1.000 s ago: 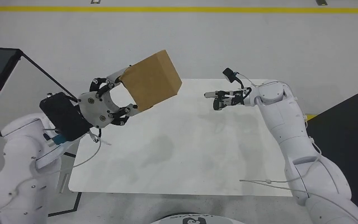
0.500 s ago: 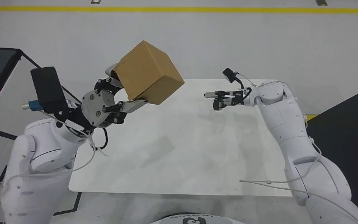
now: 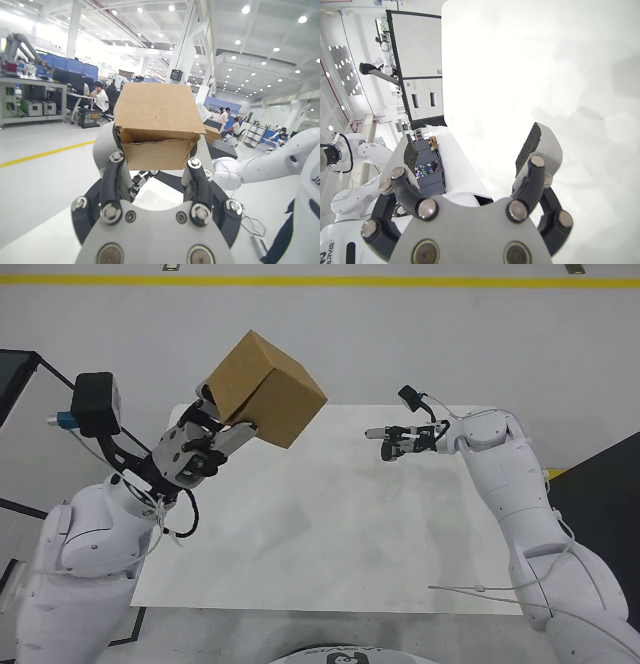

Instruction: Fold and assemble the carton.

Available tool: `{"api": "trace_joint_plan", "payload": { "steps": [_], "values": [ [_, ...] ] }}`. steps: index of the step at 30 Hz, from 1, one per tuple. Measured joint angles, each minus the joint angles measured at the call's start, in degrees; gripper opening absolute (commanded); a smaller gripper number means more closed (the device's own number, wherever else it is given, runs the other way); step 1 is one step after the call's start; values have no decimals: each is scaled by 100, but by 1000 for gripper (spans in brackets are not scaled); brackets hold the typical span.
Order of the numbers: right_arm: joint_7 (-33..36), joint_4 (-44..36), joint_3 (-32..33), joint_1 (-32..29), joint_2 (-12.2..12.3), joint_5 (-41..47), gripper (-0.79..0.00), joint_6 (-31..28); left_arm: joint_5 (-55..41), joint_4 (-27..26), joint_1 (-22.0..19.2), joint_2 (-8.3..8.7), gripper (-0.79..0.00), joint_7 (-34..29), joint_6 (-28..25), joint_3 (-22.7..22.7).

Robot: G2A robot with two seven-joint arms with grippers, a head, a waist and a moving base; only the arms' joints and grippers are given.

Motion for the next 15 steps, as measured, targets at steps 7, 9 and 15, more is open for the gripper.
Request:
{"api": "trace_joint_plan", "payload": {
  "steps": [7,9,15],
  "values": [
    [0,0,0,0,0,0,0,0,-297,-35,-54,22,-785,-432,56,-83],
    [0,0,0,0,0,0,0,0,-303,-34,-50,20,-785,-406,57,-78],
    [0,0,0,0,0,0,0,0,-1590,-15,120,-7,-785,-548,398,219]
  ]
}}
